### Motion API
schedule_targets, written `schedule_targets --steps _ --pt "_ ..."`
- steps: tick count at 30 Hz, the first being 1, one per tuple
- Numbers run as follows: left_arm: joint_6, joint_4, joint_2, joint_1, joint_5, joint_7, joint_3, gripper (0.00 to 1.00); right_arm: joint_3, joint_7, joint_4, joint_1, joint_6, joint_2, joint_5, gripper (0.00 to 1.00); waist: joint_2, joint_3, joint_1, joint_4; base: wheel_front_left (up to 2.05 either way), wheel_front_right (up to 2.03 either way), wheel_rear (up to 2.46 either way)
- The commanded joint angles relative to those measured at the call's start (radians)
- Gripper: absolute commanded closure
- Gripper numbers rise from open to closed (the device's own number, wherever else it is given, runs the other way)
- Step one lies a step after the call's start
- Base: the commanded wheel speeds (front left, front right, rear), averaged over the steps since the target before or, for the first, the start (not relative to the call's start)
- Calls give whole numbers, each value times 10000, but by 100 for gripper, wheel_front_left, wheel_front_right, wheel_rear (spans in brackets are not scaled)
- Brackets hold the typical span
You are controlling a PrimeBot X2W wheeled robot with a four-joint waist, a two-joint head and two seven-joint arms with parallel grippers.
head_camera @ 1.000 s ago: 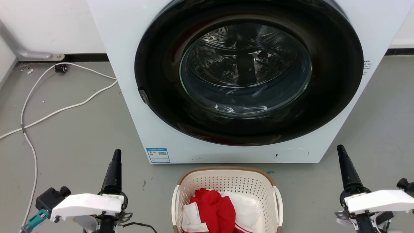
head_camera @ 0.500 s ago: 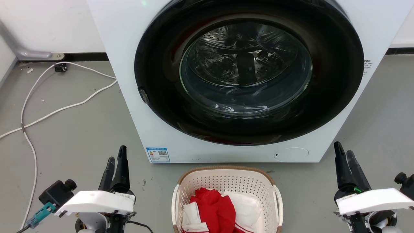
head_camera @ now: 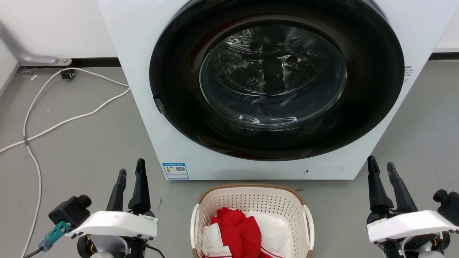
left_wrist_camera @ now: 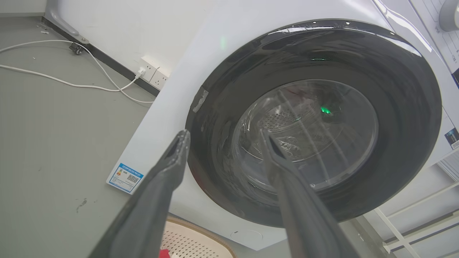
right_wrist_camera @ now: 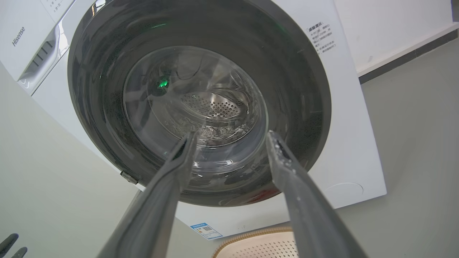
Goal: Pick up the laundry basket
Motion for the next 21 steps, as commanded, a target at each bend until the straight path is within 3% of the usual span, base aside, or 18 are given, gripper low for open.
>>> schedule_targets --steps 1,21 --pt "49 -197 41 -3 352 -115 -46 0 41 -106 -190 9 0 -54 -402 0 0 -2 0 2 0 0 0" --pt "44 -442 47 169 2497 -635 -279 0 203 -636 -464 219 0 -63 -2645 0 0 32 0 11 0 0 0"
